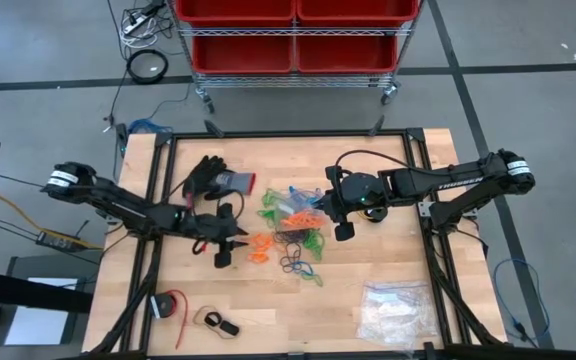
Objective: Sort rubber bands
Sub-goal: Put the orange rubber band into the transparent zip bag
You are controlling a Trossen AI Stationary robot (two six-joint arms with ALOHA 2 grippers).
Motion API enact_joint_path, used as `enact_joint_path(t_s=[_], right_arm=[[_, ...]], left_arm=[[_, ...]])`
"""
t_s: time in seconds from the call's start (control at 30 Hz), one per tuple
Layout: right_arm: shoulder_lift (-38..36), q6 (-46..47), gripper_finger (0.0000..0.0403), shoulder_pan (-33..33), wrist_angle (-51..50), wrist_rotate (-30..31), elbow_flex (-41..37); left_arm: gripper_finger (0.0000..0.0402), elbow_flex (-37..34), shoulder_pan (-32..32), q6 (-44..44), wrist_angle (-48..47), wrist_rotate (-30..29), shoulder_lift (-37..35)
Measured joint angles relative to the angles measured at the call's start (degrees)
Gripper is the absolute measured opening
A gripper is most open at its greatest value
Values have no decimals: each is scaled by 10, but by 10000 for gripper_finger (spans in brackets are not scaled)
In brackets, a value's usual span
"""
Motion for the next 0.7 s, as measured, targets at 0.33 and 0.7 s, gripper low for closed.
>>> enact_joint_path(t_s=[0.33, 0.7], right_arm=[[0, -3, 0, -1, 3, 0, 0], [0, -2, 0, -1, 0, 0, 0]], left_arm=[[137, -22, 0, 0, 54, 2, 68], [22, -17, 0, 9, 68, -34, 124]])
